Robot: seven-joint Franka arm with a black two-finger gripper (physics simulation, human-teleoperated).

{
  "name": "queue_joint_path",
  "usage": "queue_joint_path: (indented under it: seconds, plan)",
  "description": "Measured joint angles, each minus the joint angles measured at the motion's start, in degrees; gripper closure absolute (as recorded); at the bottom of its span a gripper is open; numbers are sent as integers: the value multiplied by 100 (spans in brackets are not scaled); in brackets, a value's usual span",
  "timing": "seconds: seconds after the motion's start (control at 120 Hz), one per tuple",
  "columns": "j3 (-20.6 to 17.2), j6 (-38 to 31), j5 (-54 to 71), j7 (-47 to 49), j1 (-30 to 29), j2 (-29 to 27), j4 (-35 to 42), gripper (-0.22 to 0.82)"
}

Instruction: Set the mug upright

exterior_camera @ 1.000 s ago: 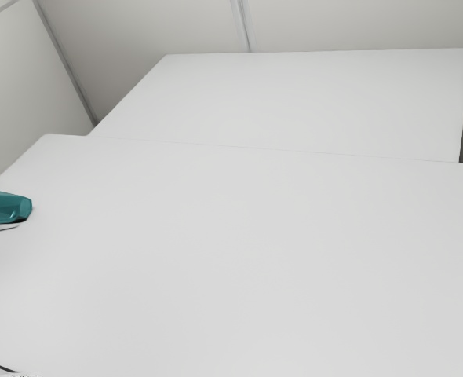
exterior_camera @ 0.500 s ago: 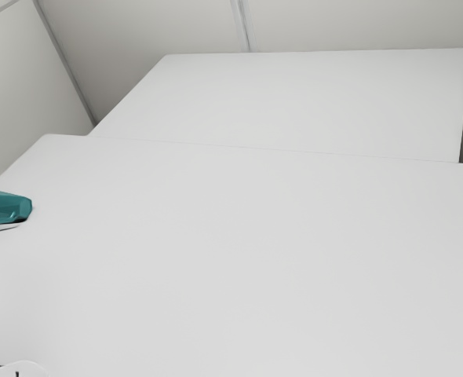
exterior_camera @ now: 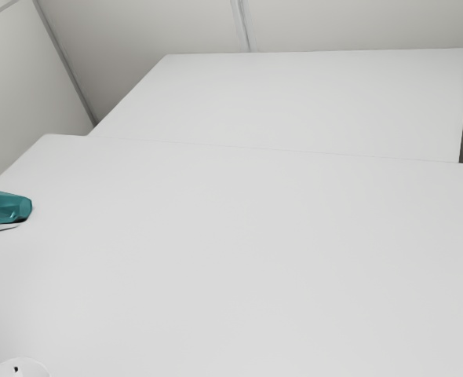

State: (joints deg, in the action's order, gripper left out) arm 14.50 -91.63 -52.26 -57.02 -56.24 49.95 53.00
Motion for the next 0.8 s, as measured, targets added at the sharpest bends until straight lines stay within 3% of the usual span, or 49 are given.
queue_joint_path:
  seconds: [0.3,0.525,0.8]
  plan:
    - [-122,-237,-550,-625,-140,388,-145,0]
    - [-516,-542,-758,-976,-158,477,-130,0]
    - [-536,-703,-808,-1246,-154,484,356,0]
